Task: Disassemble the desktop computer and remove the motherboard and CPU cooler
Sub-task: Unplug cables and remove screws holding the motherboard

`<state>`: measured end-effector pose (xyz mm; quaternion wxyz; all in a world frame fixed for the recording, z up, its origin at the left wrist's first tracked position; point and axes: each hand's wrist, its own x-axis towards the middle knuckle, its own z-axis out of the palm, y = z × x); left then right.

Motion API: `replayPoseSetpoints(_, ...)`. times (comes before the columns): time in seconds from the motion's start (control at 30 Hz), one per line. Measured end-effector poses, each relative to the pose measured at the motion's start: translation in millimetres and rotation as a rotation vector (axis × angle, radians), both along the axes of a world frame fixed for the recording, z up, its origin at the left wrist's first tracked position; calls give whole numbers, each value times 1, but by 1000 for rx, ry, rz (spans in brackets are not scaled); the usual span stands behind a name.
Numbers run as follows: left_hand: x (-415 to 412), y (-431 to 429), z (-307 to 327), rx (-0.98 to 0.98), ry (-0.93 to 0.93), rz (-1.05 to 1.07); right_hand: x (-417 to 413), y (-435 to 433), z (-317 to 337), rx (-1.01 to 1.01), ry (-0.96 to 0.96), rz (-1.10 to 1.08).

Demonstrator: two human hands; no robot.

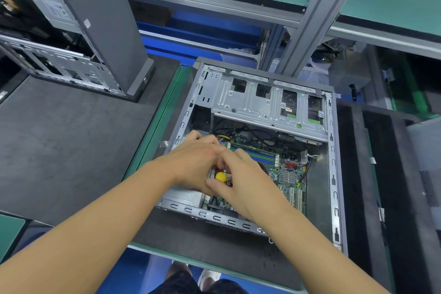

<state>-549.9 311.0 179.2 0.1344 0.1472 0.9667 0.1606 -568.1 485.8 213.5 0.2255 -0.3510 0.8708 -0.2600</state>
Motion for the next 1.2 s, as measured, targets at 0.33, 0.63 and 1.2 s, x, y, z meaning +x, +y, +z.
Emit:
replayPoseSetpoints(0.33,1,-1,-1,-14,31,-25,-2,1,4,-20,-5,65)
replayPoseSetpoints(0.63,1,-1,-2,-46,56,-34,-2,-4,4,17,7,27)
replayPoseSetpoints(1.2,1,-2,-6,-24,46,-34,-4,-4,8,95,-43,-12)
